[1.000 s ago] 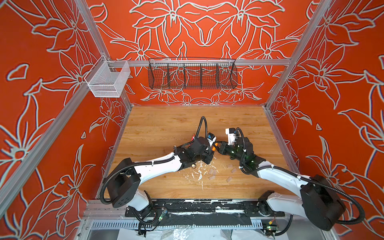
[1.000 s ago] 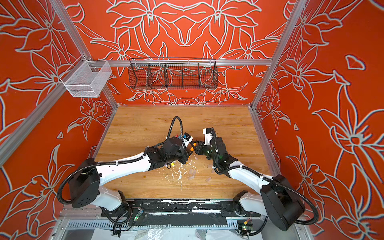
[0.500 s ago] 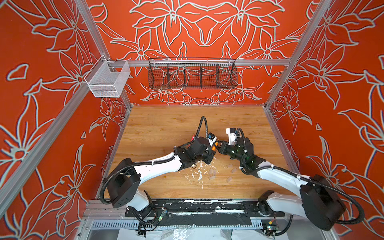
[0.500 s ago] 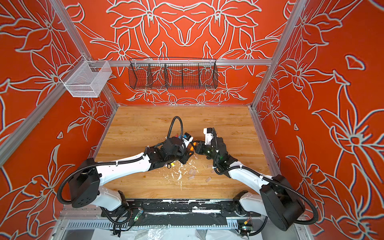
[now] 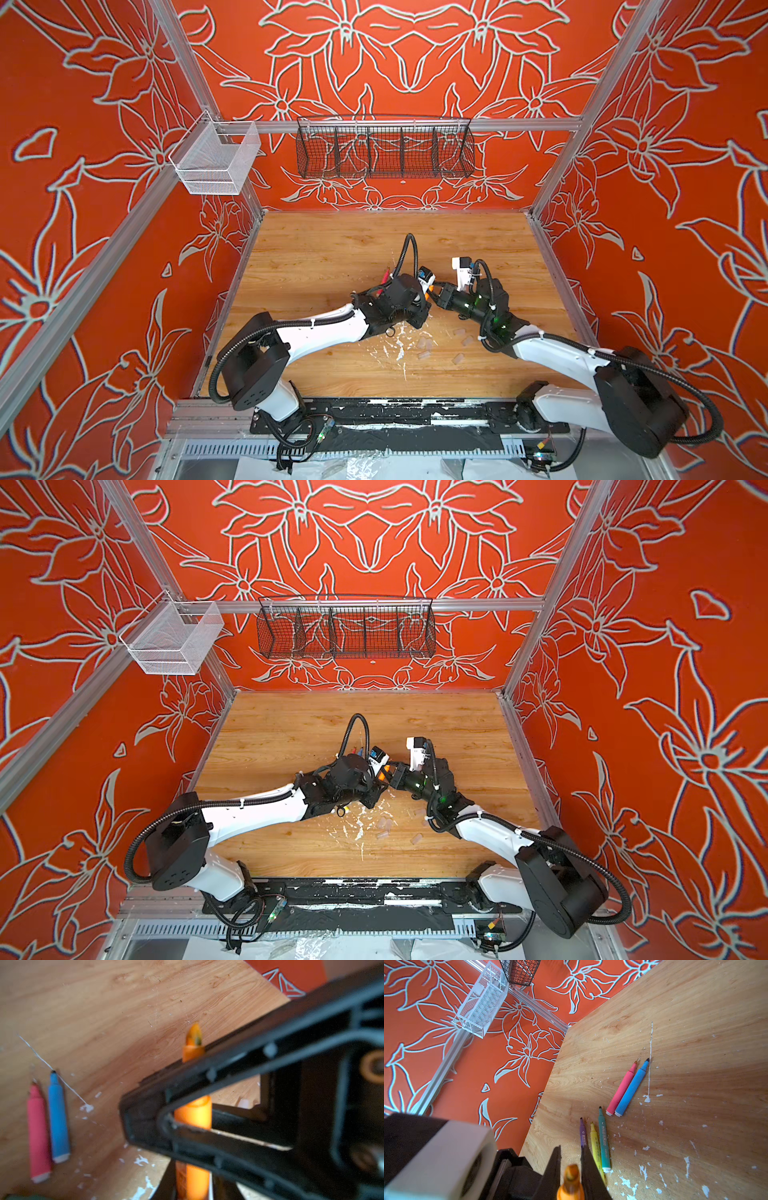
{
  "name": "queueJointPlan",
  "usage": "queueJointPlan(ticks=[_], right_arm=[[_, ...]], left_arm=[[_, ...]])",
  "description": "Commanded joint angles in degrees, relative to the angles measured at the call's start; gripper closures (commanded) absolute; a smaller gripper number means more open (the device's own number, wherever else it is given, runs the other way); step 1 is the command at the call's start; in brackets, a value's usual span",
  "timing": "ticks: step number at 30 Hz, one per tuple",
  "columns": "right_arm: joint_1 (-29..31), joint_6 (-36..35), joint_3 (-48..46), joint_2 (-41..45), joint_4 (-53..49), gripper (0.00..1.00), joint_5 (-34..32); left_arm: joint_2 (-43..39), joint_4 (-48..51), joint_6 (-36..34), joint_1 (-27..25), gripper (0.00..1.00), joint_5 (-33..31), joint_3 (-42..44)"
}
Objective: Insert the pens into the pen caps
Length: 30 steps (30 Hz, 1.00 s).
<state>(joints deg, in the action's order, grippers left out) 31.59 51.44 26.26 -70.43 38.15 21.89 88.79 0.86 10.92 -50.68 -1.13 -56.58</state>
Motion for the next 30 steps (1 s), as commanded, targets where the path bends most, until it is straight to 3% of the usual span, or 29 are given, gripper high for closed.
queueJointPlan(ticks=[1,3,8,12,14,17,19,26,30], right_arm=[[0.2,1.2,-0.6,0.1,2.0,1.0,0.5],[0.3,1.0,-0.7,0.7,1.3,1.0,-0.1],[0.3,-1.3,-1.1,3.0,-1.5,0.64,-2.7],[0.2,-4.3,-0.3,6.3,-10.0,0.48,-8.9],[0.2,-6.0,1.1,8.3,-17.7,0.46,-15.0],[0.0,-5.5,3.7,10.9,-32.2,0.43,-27.0],[-0.4,-4.9,5.4,11.1,-38.4,0.43,-32.8],[-1.7,-7.0,11.8,6.7,-48.2,0.56,-37.0],[-1.8,-11.6,17.2,6.2,-59.0,0.54,-42.0]], left_arm=[[-0.1,-1.1,-0.6,-0.3,0.94,0.7,-1.2],[-0.5,-1.3,-0.5,-0.3,1.0,1.0,-0.9],[-2.5,-3.3,0.0,-0.3,1.0,0.5,1.0],[-5.6,-6.6,0.6,-0.3,1.0,-3.3,4.5],[-8.0,-10.4,1.3,-0.3,1.0,-8.0,7.9],[-11.9,-19.9,0.3,-0.3,1.0,-10.1,15.0],[-13.5,-19.8,-0.6,-0.3,1.0,-10.7,16.0],[-15.5,-18.0,-1.9,-0.3,1.0,-8.6,16.1],[-15.8,-19.1,-1.9,-0.3,1.0,-9.8,17.0]])
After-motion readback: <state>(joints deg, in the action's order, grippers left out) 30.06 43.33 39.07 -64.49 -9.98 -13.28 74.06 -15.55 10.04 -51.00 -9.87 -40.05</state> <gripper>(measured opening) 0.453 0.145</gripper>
